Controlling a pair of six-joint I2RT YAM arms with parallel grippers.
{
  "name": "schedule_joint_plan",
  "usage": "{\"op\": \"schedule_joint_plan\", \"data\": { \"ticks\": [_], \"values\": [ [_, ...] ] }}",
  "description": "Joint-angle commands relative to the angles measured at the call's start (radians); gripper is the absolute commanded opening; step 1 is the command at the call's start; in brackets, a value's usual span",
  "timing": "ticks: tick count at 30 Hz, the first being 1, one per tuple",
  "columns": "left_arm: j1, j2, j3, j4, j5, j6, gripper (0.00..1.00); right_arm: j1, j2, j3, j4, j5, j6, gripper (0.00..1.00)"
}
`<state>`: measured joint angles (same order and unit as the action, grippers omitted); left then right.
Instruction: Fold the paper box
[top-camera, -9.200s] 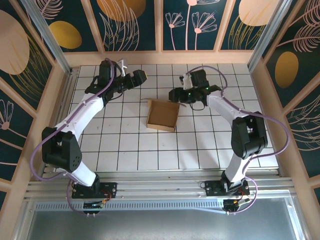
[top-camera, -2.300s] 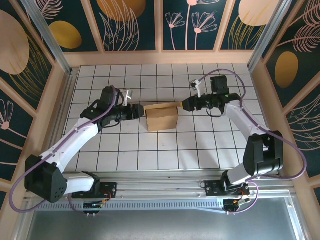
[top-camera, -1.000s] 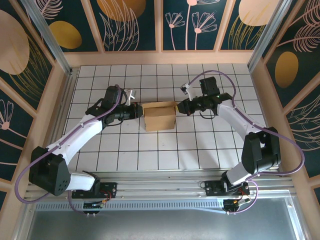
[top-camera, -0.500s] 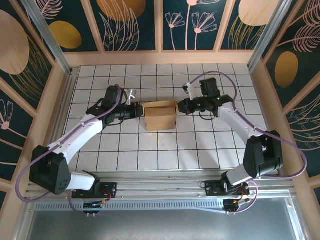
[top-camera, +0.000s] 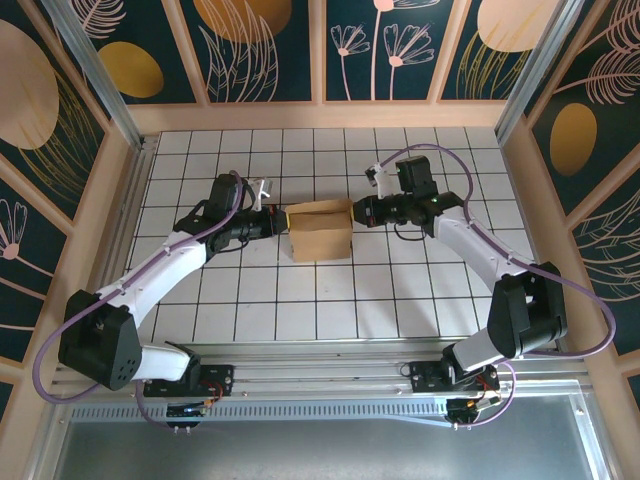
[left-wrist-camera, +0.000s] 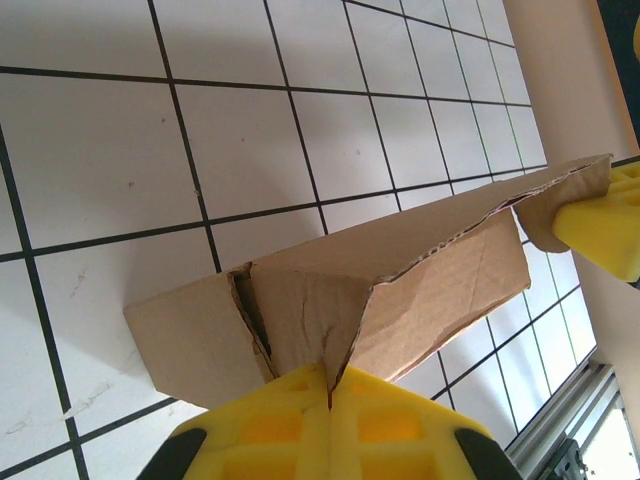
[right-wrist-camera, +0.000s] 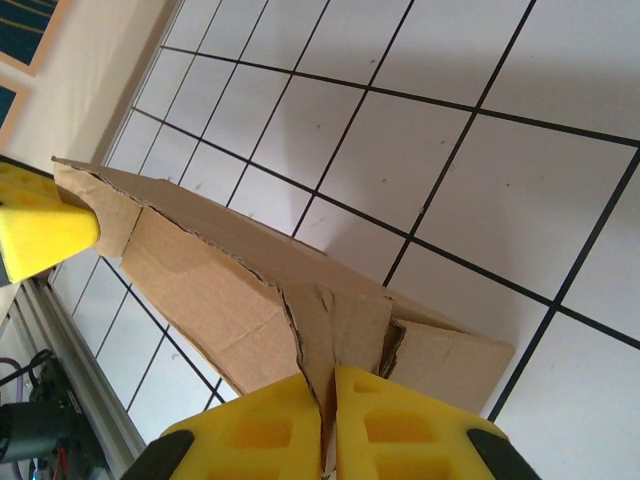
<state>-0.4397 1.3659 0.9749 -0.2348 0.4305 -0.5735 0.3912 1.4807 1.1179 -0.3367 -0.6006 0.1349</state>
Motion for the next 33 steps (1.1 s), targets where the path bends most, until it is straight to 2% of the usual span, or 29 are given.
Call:
{"op": "schedule_joint_plan", "data": {
  "ticks": [1,23,33],
  "values": [
    [-0.003,0.004,-0.027,-0.041,0.019,-0.018,0.04,0.024,-0.005,-0.001,0.042,-0.012,0.060,0.11],
    [-0.004,-0.014,-0.060,-0.037,0.011,-0.029,0.04,0.058,-0.062,-0.133,0.108,0.026,0.127,0.09],
    [-0.004,-0.016,-0.102,-0.058,-0.057,-0.019,0.04,0.058,-0.043,-0.168,0.110,0.096,0.147,0.08]
  ]
}}
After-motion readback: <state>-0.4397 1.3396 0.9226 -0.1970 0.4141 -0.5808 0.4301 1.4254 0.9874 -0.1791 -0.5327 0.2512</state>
